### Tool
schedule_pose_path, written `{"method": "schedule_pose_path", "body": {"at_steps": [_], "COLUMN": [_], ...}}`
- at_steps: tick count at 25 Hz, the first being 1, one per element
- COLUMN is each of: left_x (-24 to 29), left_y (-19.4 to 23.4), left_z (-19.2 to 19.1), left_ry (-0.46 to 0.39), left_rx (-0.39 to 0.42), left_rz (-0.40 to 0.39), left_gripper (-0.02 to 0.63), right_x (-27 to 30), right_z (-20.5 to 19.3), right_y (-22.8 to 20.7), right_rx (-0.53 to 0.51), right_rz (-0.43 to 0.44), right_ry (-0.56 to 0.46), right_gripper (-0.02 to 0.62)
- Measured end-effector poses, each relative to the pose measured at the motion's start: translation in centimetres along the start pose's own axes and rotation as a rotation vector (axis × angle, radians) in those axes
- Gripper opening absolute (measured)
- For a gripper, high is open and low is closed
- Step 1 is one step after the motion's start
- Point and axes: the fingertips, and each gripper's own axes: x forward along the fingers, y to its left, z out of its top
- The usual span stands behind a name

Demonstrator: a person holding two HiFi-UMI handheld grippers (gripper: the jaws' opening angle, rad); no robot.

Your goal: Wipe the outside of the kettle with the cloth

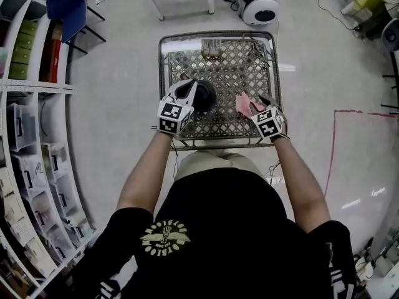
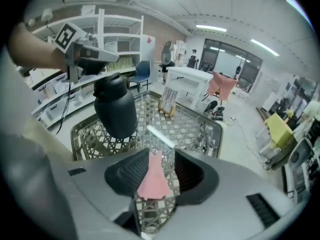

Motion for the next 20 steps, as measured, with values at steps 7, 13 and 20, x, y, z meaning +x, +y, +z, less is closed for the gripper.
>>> {"method": "schedule_pose_path", "body": {"at_steps": [7,13,20], "left_x": [-6.6,-11.3,-16.1], "left_y": [-0.4,-1.9,-3.2], "left_z": [3.9,8.7,14.7], "left_ry": [-0.19,-0.316,-0.389], "left_rx": [-0.077,-0.055,0.025], "left_rz": [0.144,0.209,0.267], "left_gripper": [0.006,0.006,0.006], "right_x": [-7.7,-14.5,-20.9], "right_z": [5.0,10.2,14.5], "right_y": [-1.5,-1.5,-2.4], "right_rx": [0.173,0.182,0.174], "right_rz": [-0.127,-0.139,-0.126], "right_ry": [-0.296,-0.502,-0.635], "right_gripper": [0.025,0.011,0.011]}}
